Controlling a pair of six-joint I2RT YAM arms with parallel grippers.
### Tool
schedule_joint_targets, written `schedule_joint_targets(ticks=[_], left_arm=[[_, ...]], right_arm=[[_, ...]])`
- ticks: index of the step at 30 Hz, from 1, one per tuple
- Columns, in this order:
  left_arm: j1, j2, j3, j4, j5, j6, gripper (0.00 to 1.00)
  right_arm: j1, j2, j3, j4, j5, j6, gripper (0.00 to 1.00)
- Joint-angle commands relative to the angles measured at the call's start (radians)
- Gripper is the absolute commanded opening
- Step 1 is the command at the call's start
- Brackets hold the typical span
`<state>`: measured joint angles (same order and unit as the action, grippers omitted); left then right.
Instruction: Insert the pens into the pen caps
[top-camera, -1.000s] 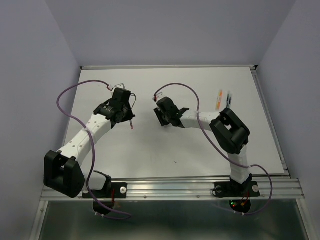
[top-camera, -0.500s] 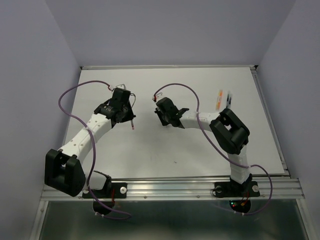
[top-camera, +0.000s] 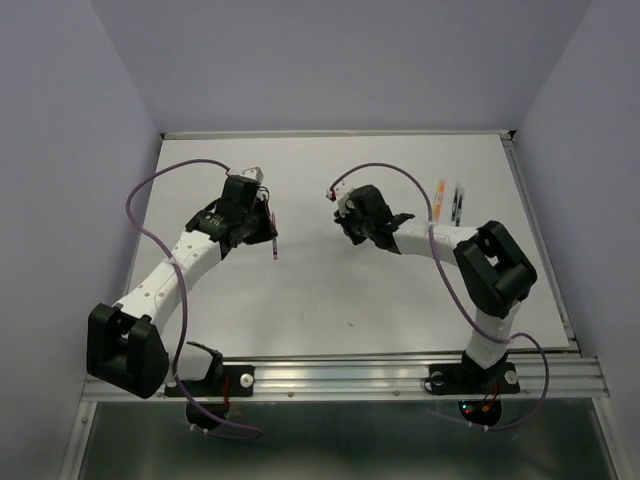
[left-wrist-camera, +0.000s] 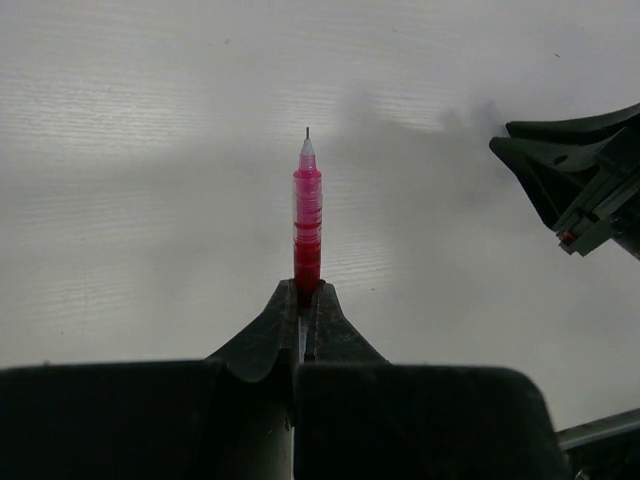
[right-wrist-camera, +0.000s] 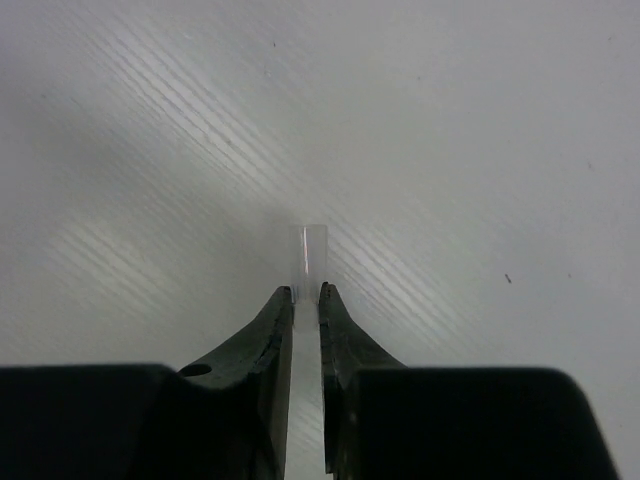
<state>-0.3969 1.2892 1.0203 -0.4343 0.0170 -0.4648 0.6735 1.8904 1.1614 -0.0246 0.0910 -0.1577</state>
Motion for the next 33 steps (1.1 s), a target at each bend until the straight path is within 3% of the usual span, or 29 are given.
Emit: schedule_joint_targets(ticks=[1, 4, 10, 16, 23, 27, 33], left_arm=[[0.004, -0.042, -0.003, 0.054, 0.141, 0.069, 0.00], [0.003, -0.068, -0.017, 0.077, 0.175, 0.078, 0.00], [-0.003, -0.117, -0.057, 0.183, 0.314, 0.084, 0.00], [-0.080, -0.159, -0.140, 0.393, 0.423, 0.051, 0.00], [-0.207, -0.105, -0.134, 0.492, 0.370, 0.060, 0.00], [-0.229, -0.070, -0.121, 0.551, 0.365, 0.049, 0.00], [-0.240, -0.033, -0.106, 0.606, 0.325, 0.035, 0.00]], right_arm=[[-0.087, -0.150, -0.052, 0.184, -0.196, -0.122, 0.01], [-0.221, -0.189, -0.054, 0.213, -0.350, 0.114, 0.01], [-0.242, -0.246, -0.100, 0.333, -0.439, 0.374, 0.01], [-0.252, -0.290, -0.183, 0.613, -0.582, 0.648, 0.02], [-0.252, -0.290, -0.259, 1.019, -0.631, 0.972, 0.03], [-0.252, -0.280, -0.273, 1.097, -0.643, 1.072, 0.06], [-0.252, -0.303, -0.296, 1.086, -0.637, 1.087, 0.06]])
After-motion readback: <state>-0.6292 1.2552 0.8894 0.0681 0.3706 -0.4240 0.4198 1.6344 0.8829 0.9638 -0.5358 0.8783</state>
